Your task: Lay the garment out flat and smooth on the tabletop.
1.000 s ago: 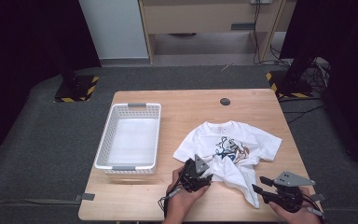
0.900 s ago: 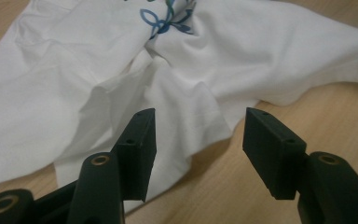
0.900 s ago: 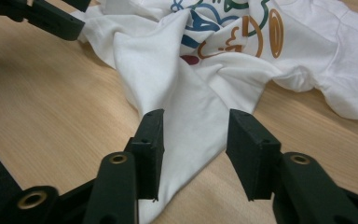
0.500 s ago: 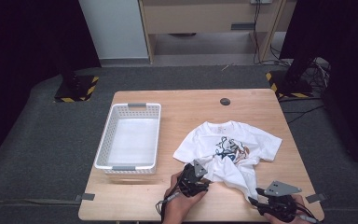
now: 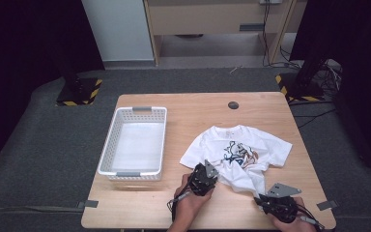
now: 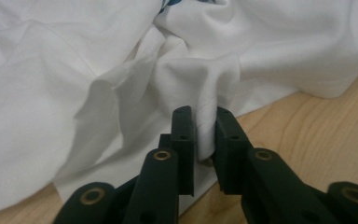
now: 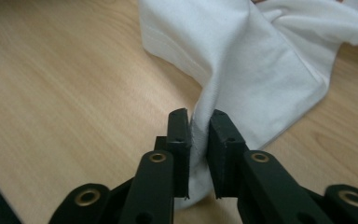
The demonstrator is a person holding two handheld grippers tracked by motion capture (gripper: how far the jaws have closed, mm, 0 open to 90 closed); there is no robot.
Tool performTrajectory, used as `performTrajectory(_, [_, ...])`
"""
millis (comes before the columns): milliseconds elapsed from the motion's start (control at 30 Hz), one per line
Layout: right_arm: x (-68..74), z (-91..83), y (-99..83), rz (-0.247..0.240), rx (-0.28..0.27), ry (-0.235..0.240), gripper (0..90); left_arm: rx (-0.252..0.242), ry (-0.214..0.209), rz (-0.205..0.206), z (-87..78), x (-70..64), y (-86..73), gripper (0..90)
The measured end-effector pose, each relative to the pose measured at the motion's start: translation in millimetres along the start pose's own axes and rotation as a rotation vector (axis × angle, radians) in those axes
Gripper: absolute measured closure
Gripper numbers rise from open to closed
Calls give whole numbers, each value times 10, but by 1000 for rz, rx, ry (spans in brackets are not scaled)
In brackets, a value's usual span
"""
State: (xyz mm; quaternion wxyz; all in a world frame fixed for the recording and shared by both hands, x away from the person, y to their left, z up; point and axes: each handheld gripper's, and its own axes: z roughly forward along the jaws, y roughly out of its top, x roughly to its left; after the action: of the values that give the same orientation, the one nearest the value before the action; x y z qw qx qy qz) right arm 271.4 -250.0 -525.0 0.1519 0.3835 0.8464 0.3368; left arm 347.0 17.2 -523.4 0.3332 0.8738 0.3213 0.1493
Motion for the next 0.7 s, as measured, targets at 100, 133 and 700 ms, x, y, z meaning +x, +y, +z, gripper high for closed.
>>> performTrajectory(100, [-57, 80, 82, 5, -1, -1, 842, 9, 5, 6, 53, 70, 61, 852])
performTrajectory(133, [-87, 109, 114, 13, -1, 3, 850, 11, 8, 1, 77, 101, 88, 858])
performTrajectory(700, [-390, -344, 378, 65, -56, 73, 867, 0, -111, -2, -368, 218, 209, 873])
